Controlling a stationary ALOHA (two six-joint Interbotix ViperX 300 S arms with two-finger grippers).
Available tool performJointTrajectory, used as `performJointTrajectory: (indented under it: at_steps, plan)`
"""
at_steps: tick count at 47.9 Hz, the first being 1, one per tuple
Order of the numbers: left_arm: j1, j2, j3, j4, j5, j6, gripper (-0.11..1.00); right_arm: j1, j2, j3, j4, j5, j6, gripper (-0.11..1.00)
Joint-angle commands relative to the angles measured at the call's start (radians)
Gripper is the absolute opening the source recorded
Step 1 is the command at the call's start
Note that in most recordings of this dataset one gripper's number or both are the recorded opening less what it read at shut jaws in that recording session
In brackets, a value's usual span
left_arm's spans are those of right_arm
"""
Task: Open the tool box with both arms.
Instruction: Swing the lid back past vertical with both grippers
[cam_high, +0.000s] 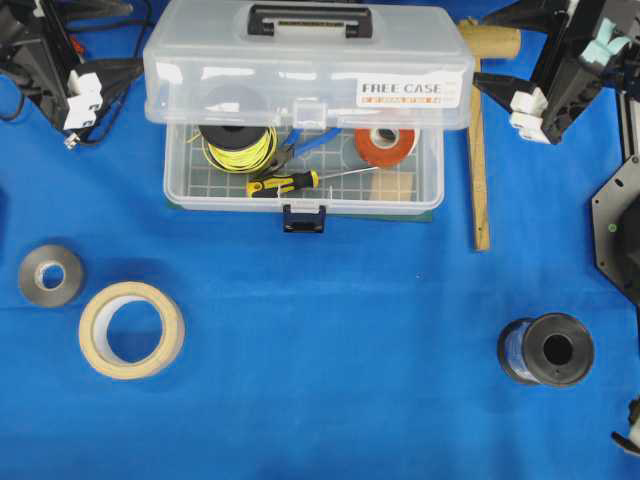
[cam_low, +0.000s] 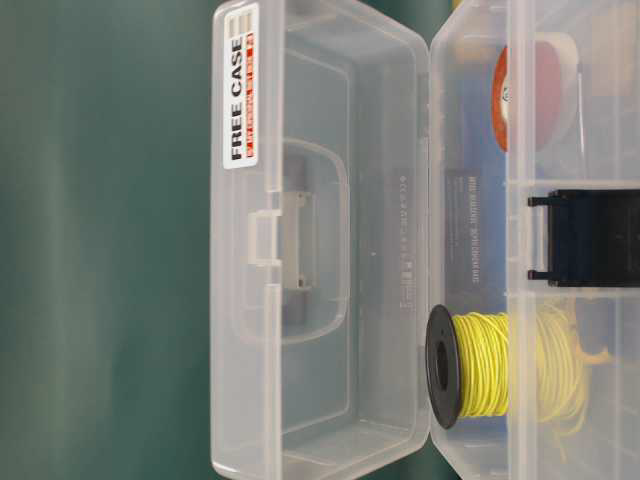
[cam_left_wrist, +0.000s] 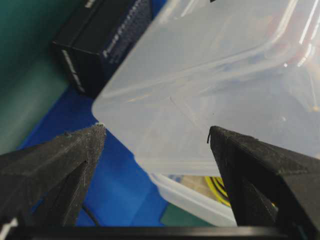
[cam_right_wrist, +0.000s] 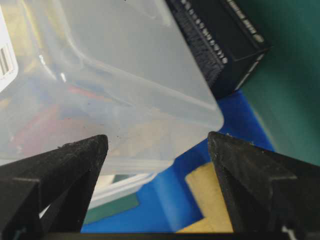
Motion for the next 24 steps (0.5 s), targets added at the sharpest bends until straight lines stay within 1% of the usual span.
performJointTrajectory:
  at_steps: [1,13,24]
  plan:
    - [-0.002,0.002,-0.060,-0.003,-0.014,-0.005,0.90,0.000,0.003,-0.063,0.005,-0.052,0.009,0.83]
    - [0.048,0.014,-0.071,-0.003,-0.018,-0.003,0.90,-0.037,0.020,-0.071,0.006,-0.075,0.009,0.83]
    - [0.084,0.025,-0.078,-0.003,-0.020,-0.003,0.90,-0.086,0.055,-0.083,0.006,-0.107,0.006,0.83]
